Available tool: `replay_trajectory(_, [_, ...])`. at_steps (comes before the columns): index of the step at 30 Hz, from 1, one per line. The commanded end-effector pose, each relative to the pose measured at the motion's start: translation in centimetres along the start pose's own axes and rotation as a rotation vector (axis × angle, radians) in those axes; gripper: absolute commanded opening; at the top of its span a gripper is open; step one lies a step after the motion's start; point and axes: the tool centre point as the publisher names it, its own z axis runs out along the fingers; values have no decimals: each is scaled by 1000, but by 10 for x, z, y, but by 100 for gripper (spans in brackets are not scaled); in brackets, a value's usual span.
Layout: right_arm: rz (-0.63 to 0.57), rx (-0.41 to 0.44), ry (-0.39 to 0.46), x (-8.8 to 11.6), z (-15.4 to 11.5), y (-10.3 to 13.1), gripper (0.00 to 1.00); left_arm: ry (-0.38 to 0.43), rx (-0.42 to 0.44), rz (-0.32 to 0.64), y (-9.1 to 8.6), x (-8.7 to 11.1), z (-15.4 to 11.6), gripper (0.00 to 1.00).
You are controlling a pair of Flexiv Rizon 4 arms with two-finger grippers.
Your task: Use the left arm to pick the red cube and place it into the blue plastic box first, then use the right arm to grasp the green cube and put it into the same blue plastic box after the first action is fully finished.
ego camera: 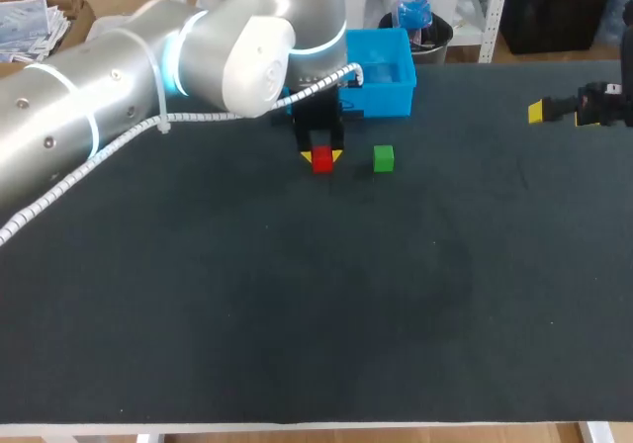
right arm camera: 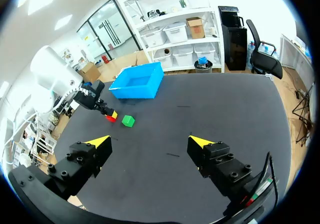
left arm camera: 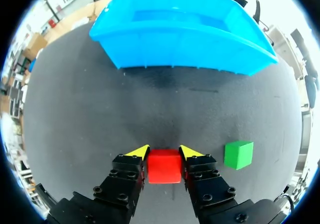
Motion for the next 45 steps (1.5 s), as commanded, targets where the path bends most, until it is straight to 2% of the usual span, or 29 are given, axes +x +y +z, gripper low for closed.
replay_trajectory(1, [0,3,1,0,1,0,100,-4,-8,12,-3,-2,-17,0])
replay_trajectory(11, [0,3,1,0,1,0,100,-73,16,58,-4,-21,-85,0])
replay_trajectory(18, [0,3,1,0,1,0,100,-142,31,97,3,-29,-123,0])
replay_trajectory(25, [0,3,1,0,1,0,100,-164,36,156,9,-27,-123,0])
replay_trajectory(34, [0,3,1,0,1,0,100,-212,125,226,16,-31,-116,0])
replay_trajectory(45, [0,3,1,0,1,0,100,-339,178,309,22,-50,-128,0])
